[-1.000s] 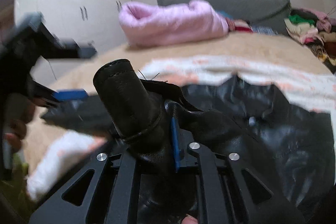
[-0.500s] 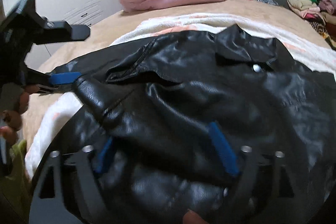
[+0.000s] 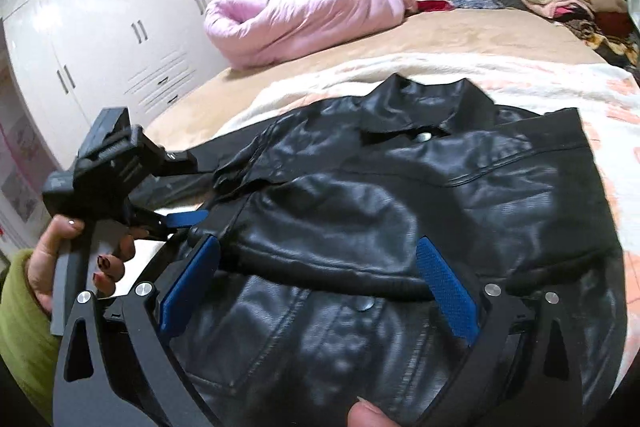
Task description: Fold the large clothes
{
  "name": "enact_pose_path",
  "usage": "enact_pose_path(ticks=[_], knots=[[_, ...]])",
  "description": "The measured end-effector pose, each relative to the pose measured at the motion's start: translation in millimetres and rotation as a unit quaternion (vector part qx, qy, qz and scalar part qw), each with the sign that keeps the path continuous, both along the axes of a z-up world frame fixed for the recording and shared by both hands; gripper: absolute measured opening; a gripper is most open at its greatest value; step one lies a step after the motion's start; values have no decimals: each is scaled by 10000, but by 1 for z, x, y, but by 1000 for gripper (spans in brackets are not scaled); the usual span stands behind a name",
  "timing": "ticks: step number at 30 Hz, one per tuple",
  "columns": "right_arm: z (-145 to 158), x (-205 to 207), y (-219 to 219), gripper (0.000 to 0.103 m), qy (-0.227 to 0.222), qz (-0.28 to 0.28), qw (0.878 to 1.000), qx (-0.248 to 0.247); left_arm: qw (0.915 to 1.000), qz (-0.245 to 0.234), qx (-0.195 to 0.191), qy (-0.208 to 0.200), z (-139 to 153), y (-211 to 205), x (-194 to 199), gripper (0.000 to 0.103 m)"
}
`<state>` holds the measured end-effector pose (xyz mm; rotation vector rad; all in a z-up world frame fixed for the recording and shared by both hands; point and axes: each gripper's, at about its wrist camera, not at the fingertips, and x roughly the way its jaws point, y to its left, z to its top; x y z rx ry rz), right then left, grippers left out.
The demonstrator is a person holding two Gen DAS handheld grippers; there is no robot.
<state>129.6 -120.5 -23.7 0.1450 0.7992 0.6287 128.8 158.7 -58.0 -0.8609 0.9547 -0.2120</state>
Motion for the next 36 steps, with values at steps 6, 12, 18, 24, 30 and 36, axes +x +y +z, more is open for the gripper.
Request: enact_pose_path(ticks=[6, 12, 18, 24, 30, 36], knots=[[0, 3, -23, 98, 19, -342, 9994, 85, 9994, 23, 276, 211, -10, -8, 26, 39], [-3, 10, -44, 97, 52, -718, 9973, 121, 9988, -54, 481, 20, -3, -18, 34, 6], [3, 16, -70, 95, -73, -1104, 9937, 162, 9930, -393, 480, -1008, 72, -33, 28, 4], [14, 26, -96, 87, -199, -1535, 9876, 259, 9765, -705, 787, -1877, 147, -50, 34, 3], [27, 39, -124, 86, -401, -1930, 9803, 129, 9712, -677, 1196, -1944, 145, -51, 54, 3], [19, 87, -161, 86, -58, -2323, 9726, -48, 9778, -526, 1297, -1560, 102, -33, 62, 3]])
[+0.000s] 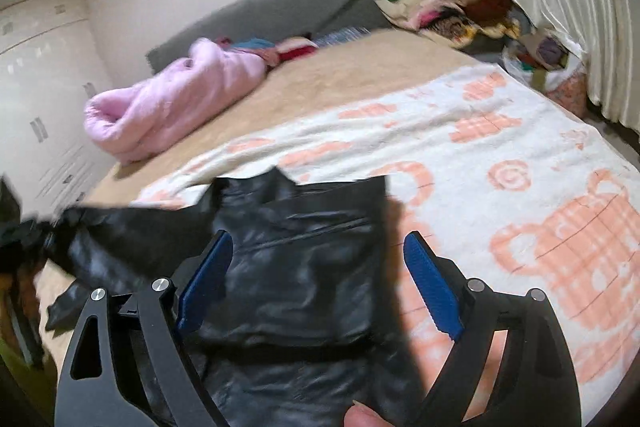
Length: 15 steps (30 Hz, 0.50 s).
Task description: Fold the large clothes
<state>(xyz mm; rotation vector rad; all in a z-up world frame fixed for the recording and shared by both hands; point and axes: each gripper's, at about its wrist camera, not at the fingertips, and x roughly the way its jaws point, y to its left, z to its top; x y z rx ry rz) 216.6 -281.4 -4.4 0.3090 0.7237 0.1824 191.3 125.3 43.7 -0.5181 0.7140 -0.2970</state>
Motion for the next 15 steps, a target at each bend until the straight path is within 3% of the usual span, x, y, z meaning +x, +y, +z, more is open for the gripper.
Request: enact_pose_path(ticks=[4, 10, 13, 14, 15], knots=[[-27, 43, -24, 86, 616, -281, 9974, 233, 10000, 19, -25, 38, -11, 7, -4, 3], [-89, 105, -46, 86, 1508, -529, 9818, 1026, 9998, -97, 35, -160, -1, 4, -7, 3], [-107, 117, -44, 80, 1676, -553, 9750, 1353, 9994, -160, 118, -285, 5, -1, -9, 3], [-110, 120, -41, 70, 1705, -527, 9745, 1359, 9992, -184, 147, -314, 7, -2, -9, 3], [-111, 122, -38, 44, 1696, -440, 9750, 1363, 9990, -215, 184, -346, 9, -3, -9, 3]])
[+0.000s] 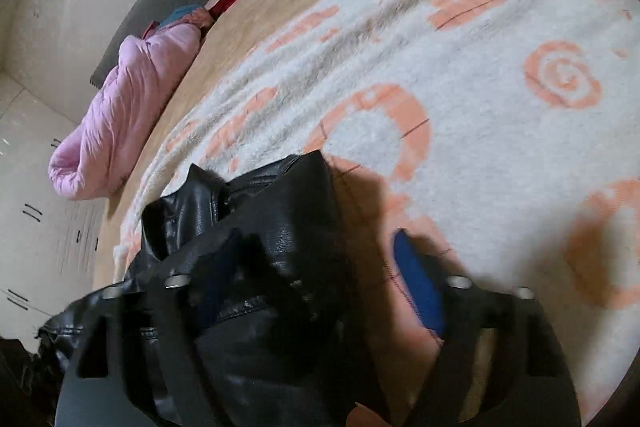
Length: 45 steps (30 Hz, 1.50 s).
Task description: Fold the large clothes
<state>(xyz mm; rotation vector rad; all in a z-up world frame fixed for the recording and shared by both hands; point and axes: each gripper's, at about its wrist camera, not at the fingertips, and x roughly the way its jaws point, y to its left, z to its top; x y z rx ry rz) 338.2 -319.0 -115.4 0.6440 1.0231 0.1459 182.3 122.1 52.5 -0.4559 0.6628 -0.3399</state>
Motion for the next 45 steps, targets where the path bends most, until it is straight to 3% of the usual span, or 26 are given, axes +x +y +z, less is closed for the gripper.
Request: enact_pose_path(ticks=[1, 3, 7, 13, 17, 23, 28, 34, 39, 45], knots=[[2, 1, 5, 29, -80, 151, 9998, 41, 10000, -25, 22, -26, 1, -1, 0, 3], [12, -5, 10, 13, -436, 253, 9984, -273, 9999, -59, 98, -84, 0, -3, 1, 3], [19, -11, 0, 11, -725, 124, 9957, -571, 9998, -15, 168, 123, -17, -7, 11, 3], [0, -1, 8, 11, -492, 108, 9923, -1132, 9982, 68, 257, 541, -56, -7, 30, 3], [4, -2, 9, 17, -526, 193, 9904, -1267, 9971, 103, 355, 667, -69, -4, 33, 3], [41, -18, 8, 48, -916, 197, 9818, -1649, 9968, 122, 422, 661, -74, 0, 34, 3], [64, -41, 37, 48, -1321, 829, 9740, -1642, 9972, 140, 375, 625, -73, 0, 32, 3], [44, -62, 84, 48, -1003, 1697, 9578, -2090, 9964, 129, 556, 629, -74, -1, 30, 3], [12, -67, 74, 50, -487, 1563, 9480, -2729, 9953, 134, 637, 715, -79, 0, 31, 3], [0, -66, 58, 51, -487, 1449, 9578, -2435, 9937, 152, 646, 904, -90, 0, 32, 6]])
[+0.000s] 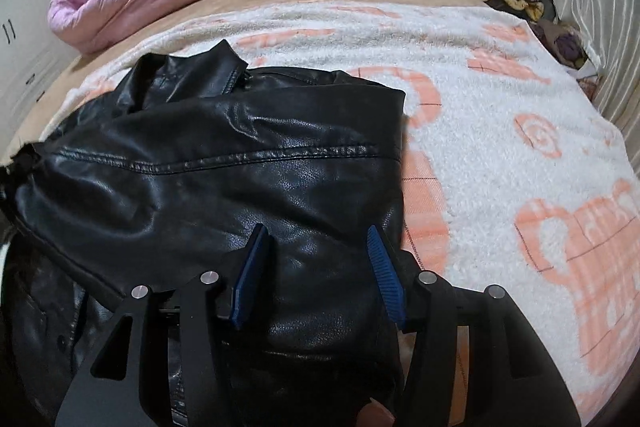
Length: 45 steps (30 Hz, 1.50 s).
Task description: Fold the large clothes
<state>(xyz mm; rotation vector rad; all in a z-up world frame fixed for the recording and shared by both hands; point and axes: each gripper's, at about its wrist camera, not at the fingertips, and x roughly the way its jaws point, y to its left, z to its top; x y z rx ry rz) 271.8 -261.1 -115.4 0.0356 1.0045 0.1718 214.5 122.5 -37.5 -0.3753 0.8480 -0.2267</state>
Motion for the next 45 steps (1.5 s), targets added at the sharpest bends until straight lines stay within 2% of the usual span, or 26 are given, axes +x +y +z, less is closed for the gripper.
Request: enact_pose_path(ticks=[2, 6, 7, 9, 10, 14, 20, 23, 25, 26, 27, 28, 32, 37, 38, 40, 43, 45], knots=[[4, -3, 0, 51, -44, -5, 10000, 62, 10000, 4, -67, -20, 3, 2, -4, 7], [12, -9, 1, 59, -70, 20, 9997, 231, 9999, -61, -60, -81, 12, 3, -12, 9], [15, -12, 2, 60, -88, 37, 9996, 254, 9999, -75, -32, -85, 14, 3, -14, 13], [17, -16, 3, 66, -107, 50, 9995, 298, 9998, -122, 21, -139, 21, 3, -19, 28], [18, -17, 3, 66, -104, 25, 9995, 302, 9998, -136, 25, -158, 23, 4, -20, 29], [24, -23, 3, 66, -180, 13, 9994, 297, 9998, -44, 157, -116, 33, 9, -24, 29], [45, -34, 0, 66, -418, 1, 9983, 399, 9970, 223, 315, -668, 72, 14, -44, 29], [56, -37, 3, 65, -551, 55, 9976, 409, 9959, 200, 349, -811, 86, 7, -45, 29], [65, -41, 6, 61, -672, 107, 9967, 446, 9955, 100, 418, -839, 90, -4, -41, 26], [69, -43, 7, 61, -712, 144, 9962, 486, 9955, 32, 465, -821, 90, -11, -37, 21], [72, -44, 9, 61, -743, 173, 9958, 498, 9956, -91, 546, -751, 86, -22, -33, 14], [75, -45, 10, 61, -761, 204, 9956, 502, 9955, -224, 626, -670, 81, -33, -28, 12], [81, -50, 23, 61, -834, 404, 9944, 509, 9945, -460, 888, -308, 48, -62, -12, 12], [75, -47, 41, 62, -735, 628, 9942, 467, 9909, -287, 1224, 479, -8, -57, 2, 12], [70, -45, 43, 62, -692, 627, 9947, 433, 9904, -255, 1216, 612, -19, -53, 3, 15], [54, -36, 45, 62, -485, 575, 9965, 377, 9921, -246, 929, 806, -40, -44, 3, 14], [15, -20, 36, 69, 130, 64, 9999, -47, 9946, -225, 731, 695, -51, -37, -2, 14], [0, -16, 26, 67, 333, -85, 9993, 168, 9958, -202, 575, 689, -51, -33, -3, 14]])
